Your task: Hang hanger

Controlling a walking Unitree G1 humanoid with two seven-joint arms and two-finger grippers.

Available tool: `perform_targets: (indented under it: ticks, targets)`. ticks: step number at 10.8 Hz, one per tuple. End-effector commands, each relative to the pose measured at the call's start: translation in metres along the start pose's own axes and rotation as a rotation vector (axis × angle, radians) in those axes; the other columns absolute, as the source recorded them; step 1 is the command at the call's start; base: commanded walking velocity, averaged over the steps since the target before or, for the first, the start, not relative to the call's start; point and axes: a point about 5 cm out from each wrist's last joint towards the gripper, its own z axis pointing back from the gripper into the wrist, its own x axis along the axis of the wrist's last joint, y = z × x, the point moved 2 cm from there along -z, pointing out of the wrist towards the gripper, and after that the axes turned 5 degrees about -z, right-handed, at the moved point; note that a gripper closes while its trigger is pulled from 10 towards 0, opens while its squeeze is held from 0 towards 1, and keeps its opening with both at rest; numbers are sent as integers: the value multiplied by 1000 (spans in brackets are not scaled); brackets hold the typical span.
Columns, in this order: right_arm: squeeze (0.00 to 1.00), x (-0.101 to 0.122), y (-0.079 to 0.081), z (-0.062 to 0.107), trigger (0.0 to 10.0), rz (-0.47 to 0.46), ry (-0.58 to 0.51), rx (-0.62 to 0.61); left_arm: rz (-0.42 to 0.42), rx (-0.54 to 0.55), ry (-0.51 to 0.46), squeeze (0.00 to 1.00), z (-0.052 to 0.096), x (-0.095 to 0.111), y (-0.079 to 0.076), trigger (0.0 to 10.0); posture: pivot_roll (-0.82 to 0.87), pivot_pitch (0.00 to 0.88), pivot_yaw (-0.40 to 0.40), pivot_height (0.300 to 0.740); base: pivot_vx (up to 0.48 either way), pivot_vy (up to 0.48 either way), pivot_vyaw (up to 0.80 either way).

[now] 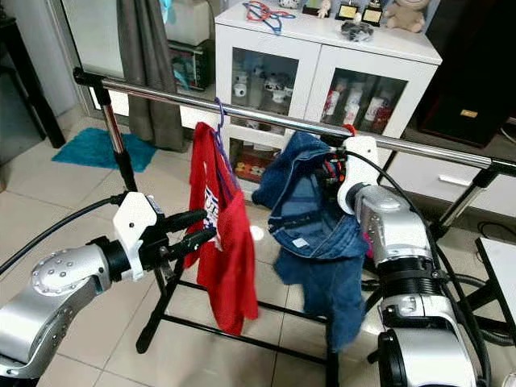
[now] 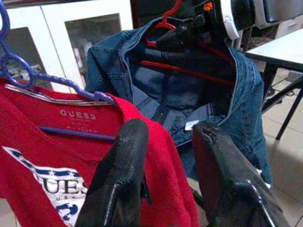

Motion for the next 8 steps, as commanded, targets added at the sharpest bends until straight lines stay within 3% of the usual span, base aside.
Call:
perform_targets:
  ticks: [1,8]
  targets:
    - [0,2,-2,-1,0,-22,10,-2,-12,-29,-10,0,-3,5,-4,10000,-23,0,-73,740,0,0,0]
    - [0,4,1,-6,0,-39,-21,-21,-27,-18,-4,0,-3,3,-3,10000,-15,0,-77,740,0,0,0]
